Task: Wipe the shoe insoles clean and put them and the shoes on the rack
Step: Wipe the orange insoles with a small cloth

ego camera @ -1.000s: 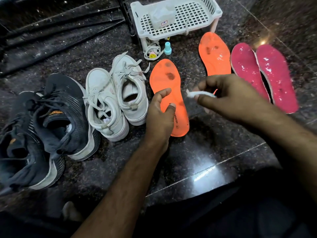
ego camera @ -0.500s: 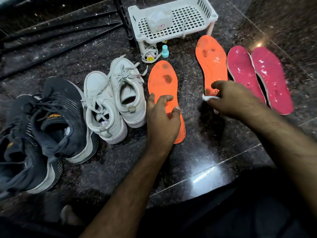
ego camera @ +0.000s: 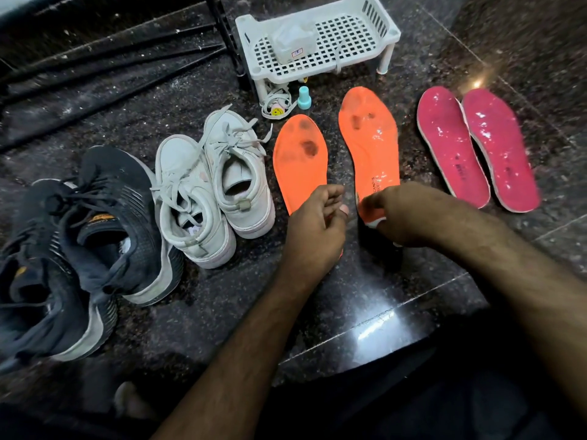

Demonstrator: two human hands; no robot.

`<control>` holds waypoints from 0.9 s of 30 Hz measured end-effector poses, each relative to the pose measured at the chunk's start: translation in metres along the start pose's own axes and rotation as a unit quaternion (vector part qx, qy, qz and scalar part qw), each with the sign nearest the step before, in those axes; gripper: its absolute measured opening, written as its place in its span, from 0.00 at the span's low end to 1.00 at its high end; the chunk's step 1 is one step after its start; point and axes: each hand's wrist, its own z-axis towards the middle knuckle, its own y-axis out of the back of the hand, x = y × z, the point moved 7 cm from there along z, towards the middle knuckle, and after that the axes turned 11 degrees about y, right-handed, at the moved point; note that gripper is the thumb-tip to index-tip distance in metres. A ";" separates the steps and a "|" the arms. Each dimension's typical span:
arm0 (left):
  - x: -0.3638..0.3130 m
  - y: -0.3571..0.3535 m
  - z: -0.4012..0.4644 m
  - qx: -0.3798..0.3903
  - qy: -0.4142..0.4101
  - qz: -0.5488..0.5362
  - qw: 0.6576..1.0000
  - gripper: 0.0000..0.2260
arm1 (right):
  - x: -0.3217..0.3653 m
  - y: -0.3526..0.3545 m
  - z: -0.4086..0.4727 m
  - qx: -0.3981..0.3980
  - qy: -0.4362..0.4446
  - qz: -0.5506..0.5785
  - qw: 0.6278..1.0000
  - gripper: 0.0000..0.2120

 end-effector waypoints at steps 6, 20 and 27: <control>0.001 -0.004 -0.001 0.006 -0.003 0.041 0.999 0.14 | 0.030 -0.003 -0.016 0.043 0.064 -0.061 0.995 0.16; 0.003 0.000 -0.002 -0.010 0.004 0.118 0.993 0.15 | -0.028 0.023 -0.005 -0.155 -0.017 0.207 0.966 0.03; 0.015 -0.006 0.000 0.020 0.128 -0.063 0.990 0.16 | -0.045 0.000 0.026 -0.151 -0.083 0.235 0.957 0.07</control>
